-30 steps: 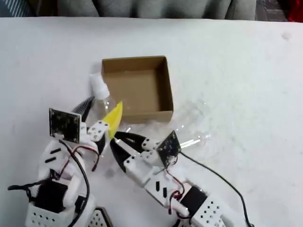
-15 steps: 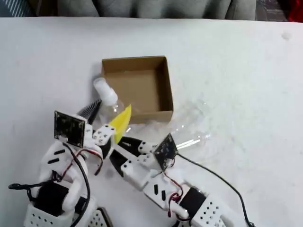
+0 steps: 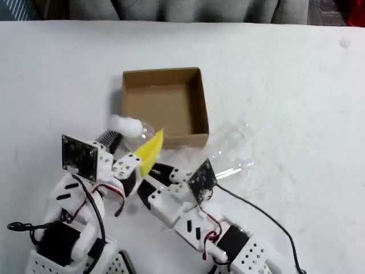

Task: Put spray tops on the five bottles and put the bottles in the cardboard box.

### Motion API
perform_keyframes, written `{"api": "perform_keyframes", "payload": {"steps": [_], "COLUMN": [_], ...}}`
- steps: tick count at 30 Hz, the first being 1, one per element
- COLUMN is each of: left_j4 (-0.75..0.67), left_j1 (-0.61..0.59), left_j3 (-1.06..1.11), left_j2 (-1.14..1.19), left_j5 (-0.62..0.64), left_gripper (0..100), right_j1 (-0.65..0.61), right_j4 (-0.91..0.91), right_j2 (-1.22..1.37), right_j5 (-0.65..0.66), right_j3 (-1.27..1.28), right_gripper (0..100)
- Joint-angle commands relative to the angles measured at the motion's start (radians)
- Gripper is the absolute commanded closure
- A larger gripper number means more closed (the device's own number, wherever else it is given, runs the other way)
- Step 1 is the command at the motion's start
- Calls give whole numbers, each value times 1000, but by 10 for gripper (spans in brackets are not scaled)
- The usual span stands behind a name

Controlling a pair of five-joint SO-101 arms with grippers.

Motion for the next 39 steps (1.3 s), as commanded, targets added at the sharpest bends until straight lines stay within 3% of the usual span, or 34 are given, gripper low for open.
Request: {"api": "perform_keyframes", "payload": {"steps": [1,5,9,18,28,39], "left_j4": [-63,-216,-336,-718,-790,-901], "left_j1": [-15,-116,-173,-180,-246,-266], "left_j3": [-49,21,25,-18,-362,-496], "left_j2": [-16,21,191,604,1090,1443], "left_j5": [15,14,-54,-54,-60,-55], "left_gripper": [979,979,980,980,979,979], "right_j1": [31,71,134,337,381,383], "right_j4": [64,147,159,157,156,150], "right_j2": [-12,-13,-13,-13,-12,-12], "right_j5": [5,144,160,160,161,161], "right_j3": [12,12,9,-28,-28,-28], "right_gripper": [984,984,984,984,984,984]}}
